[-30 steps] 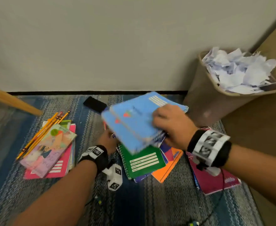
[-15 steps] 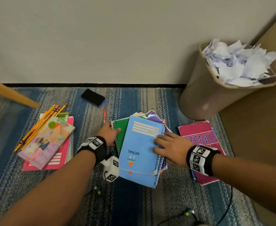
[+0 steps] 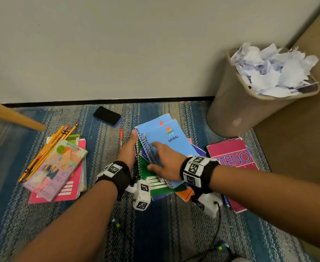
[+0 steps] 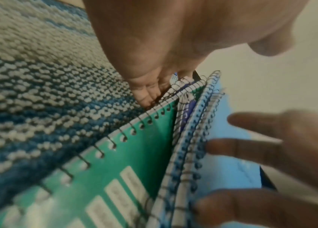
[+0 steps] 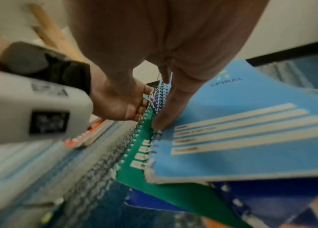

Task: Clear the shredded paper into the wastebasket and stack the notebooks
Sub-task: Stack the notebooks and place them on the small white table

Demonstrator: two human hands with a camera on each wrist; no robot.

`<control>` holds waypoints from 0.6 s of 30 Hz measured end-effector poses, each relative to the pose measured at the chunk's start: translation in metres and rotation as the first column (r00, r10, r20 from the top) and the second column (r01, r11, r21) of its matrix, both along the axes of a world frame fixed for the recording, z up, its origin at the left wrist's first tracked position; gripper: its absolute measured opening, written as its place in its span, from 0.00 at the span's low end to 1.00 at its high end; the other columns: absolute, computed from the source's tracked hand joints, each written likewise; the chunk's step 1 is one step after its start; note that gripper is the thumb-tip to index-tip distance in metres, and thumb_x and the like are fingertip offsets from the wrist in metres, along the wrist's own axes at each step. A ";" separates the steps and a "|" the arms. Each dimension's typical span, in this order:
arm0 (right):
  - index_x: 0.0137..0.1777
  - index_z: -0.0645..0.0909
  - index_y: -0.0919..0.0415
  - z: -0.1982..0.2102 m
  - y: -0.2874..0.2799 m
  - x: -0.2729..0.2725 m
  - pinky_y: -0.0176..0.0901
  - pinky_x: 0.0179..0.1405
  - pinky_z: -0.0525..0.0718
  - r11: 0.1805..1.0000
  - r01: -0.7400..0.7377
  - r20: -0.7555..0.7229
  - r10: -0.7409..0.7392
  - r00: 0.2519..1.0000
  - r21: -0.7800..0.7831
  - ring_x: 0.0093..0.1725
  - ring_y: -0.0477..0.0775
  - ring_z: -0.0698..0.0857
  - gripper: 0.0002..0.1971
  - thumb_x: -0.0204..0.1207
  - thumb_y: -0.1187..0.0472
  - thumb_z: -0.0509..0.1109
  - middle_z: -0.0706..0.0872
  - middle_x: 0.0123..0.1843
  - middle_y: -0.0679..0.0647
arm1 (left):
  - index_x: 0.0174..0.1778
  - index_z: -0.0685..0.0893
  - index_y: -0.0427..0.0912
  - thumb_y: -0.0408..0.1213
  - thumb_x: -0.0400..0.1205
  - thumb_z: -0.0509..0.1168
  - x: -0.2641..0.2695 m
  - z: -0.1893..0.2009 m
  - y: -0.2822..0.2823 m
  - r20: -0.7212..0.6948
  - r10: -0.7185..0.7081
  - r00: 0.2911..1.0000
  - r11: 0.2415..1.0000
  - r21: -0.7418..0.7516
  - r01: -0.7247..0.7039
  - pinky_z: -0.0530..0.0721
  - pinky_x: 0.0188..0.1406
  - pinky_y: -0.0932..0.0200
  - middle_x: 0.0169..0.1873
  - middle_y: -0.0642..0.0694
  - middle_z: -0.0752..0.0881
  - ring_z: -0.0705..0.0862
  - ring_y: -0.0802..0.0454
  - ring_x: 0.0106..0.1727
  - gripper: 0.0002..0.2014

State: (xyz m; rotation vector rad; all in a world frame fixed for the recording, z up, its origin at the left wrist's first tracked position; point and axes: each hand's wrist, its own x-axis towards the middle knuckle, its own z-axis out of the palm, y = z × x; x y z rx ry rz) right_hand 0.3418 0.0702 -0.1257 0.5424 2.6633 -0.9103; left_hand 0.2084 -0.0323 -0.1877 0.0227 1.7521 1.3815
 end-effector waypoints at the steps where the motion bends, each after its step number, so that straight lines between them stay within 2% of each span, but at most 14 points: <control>1: 0.77 0.63 0.61 -0.002 -0.003 -0.003 0.53 0.66 0.76 0.998 -0.021 0.015 0.022 1.000 -0.063 0.67 0.64 0.79 0.31 0.79 0.50 0.69 0.77 0.69 0.63 | 0.66 0.81 0.46 0.78 0.67 0.61 0.003 0.004 0.001 -0.041 -0.035 0.999 0.999 -0.021 0.035 0.78 0.67 0.42 0.62 0.42 0.86 0.84 0.43 0.61 0.43; 3: 0.72 0.72 0.59 -0.006 0.002 -0.003 0.48 0.63 0.77 0.981 0.050 0.042 -0.042 0.998 -0.190 0.64 0.60 0.81 0.22 0.79 0.59 0.68 0.82 0.66 0.59 | 0.71 0.70 0.47 0.75 0.60 0.69 0.007 0.011 0.002 -0.209 -0.136 0.968 0.982 -0.155 0.105 0.75 0.69 0.45 0.62 0.45 0.82 0.81 0.46 0.61 0.49; 5: 0.59 0.80 0.53 -0.008 0.016 0.003 0.47 0.59 0.81 0.927 0.226 0.013 -0.233 0.972 -0.299 0.56 0.57 0.84 0.14 0.75 0.67 0.66 0.86 0.59 0.55 | 0.73 0.62 0.44 0.64 0.64 0.76 0.012 0.011 0.005 -0.327 -0.224 0.918 0.953 -0.273 0.135 0.75 0.66 0.50 0.60 0.46 0.79 0.80 0.46 0.60 0.48; 7: 0.51 0.81 0.52 -0.015 0.038 0.011 0.47 0.57 0.80 0.886 0.390 -0.102 -0.425 0.899 -0.251 0.52 0.55 0.82 0.15 0.72 0.72 0.64 0.85 0.54 0.53 | 0.73 0.61 0.42 0.49 0.71 0.78 0.021 0.015 0.011 -0.390 -0.224 0.893 0.954 -0.276 0.119 0.75 0.60 0.55 0.59 0.45 0.78 0.80 0.46 0.58 0.42; 8: 0.54 0.80 0.54 -0.017 0.050 0.016 0.47 0.60 0.78 0.877 0.458 -0.150 -0.477 0.866 -0.147 0.55 0.56 0.81 0.14 0.72 0.70 0.67 0.82 0.56 0.55 | 0.73 0.61 0.42 0.44 0.73 0.77 0.026 0.016 0.014 -0.431 -0.211 0.877 0.961 -0.256 0.105 0.75 0.58 0.57 0.60 0.46 0.78 0.79 0.47 0.59 0.39; 9: 0.61 0.78 0.57 -0.021 0.061 0.021 0.47 0.64 0.75 0.859 0.512 -0.152 -0.509 0.847 -0.025 0.61 0.59 0.79 0.17 0.72 0.65 0.71 0.80 0.61 0.58 | 0.74 0.61 0.42 0.39 0.74 0.76 0.031 0.017 0.017 -0.450 -0.203 0.869 0.966 -0.238 0.102 0.74 0.56 0.58 0.60 0.48 0.77 0.78 0.49 0.58 0.38; 10: 0.69 0.75 0.59 -0.023 0.069 0.026 0.48 0.69 0.71 0.830 0.554 -0.101 -0.547 0.831 0.065 0.67 0.63 0.75 0.26 0.71 0.57 0.76 0.76 0.67 0.62 | 0.74 0.61 0.42 0.36 0.76 0.75 0.035 0.019 0.019 -0.464 -0.200 0.863 0.971 -0.214 0.110 0.73 0.55 0.59 0.59 0.50 0.75 0.77 0.51 0.57 0.36; 12: 0.80 0.63 0.61 -0.031 0.083 0.036 0.53 0.76 0.68 0.775 0.629 0.048 -0.632 0.774 0.057 0.76 0.66 0.68 0.49 0.65 0.42 0.81 0.67 0.77 0.64 | 0.74 0.63 0.44 0.32 0.77 0.73 0.037 0.025 0.026 -0.470 -0.197 0.860 0.979 -0.148 0.143 0.76 0.57 0.57 0.61 0.51 0.74 0.77 0.51 0.58 0.33; 13: 0.82 0.59 0.61 -0.032 0.087 0.040 0.57 0.77 0.68 0.751 0.658 0.097 -0.652 0.752 -0.058 0.78 0.65 0.67 0.55 0.62 0.38 0.82 0.65 0.79 0.63 | 0.72 0.64 0.46 0.31 0.76 0.73 0.036 0.029 0.029 -0.461 -0.187 0.868 0.982 -0.088 0.165 0.79 0.59 0.52 0.64 0.49 0.76 0.79 0.48 0.59 0.32; 14: 0.82 0.60 0.61 -0.031 0.088 0.043 0.59 0.76 0.70 0.711 0.661 0.110 -0.657 0.746 -0.241 0.77 0.63 0.71 0.55 0.61 0.38 0.82 0.68 0.80 0.61 | 0.70 0.66 0.49 0.29 0.75 0.73 0.034 0.035 0.032 -0.444 -0.164 0.881 0.984 -0.007 0.179 0.82 0.59 0.47 0.66 0.46 0.77 0.81 0.46 0.60 0.31; 15: 0.79 0.66 0.61 -0.032 0.090 0.045 0.61 0.74 0.74 0.641 0.622 0.100 -0.656 0.748 -0.449 0.73 0.61 0.77 0.49 0.63 0.42 0.83 0.75 0.76 0.59 | 0.66 0.68 0.52 0.26 0.73 0.73 0.032 0.042 0.036 -0.420 -0.132 0.898 0.979 0.089 0.186 0.84 0.58 0.43 0.65 0.44 0.79 0.82 0.46 0.59 0.31; 16: 0.74 0.74 0.61 -0.027 0.091 0.047 0.62 0.70 0.79 0.578 0.546 0.085 -0.636 0.767 -0.607 0.67 0.58 0.83 0.37 0.67 0.49 0.82 0.83 0.70 0.56 | 0.62 0.70 0.54 0.22 0.72 0.73 0.029 0.051 0.040 -0.396 -0.092 0.914 0.964 0.193 0.181 0.85 0.57 0.43 0.61 0.44 0.81 0.84 0.48 0.56 0.31; 17: 0.68 0.79 0.60 -0.019 0.093 0.048 0.60 0.67 0.82 0.561 0.469 0.035 -0.615 0.788 -0.682 0.62 0.55 0.87 0.26 0.70 0.56 0.80 0.87 0.64 0.54 | 0.58 0.70 0.53 0.17 0.70 0.72 0.027 0.062 0.043 -0.377 -0.052 0.925 0.945 0.282 0.168 0.86 0.54 0.46 0.56 0.45 0.83 0.86 0.52 0.52 0.31; 18: 0.64 0.81 0.59 -0.009 0.095 0.046 0.55 0.65 0.84 0.575 0.411 -0.031 -0.606 0.795 -0.707 0.59 0.51 0.88 0.22 0.70 0.60 0.78 0.89 0.61 0.51 | 0.56 0.71 0.52 0.14 0.68 0.71 0.023 0.076 0.047 -0.370 -0.019 0.929 0.921 0.355 0.161 0.86 0.51 0.50 0.52 0.47 0.84 0.86 0.56 0.48 0.32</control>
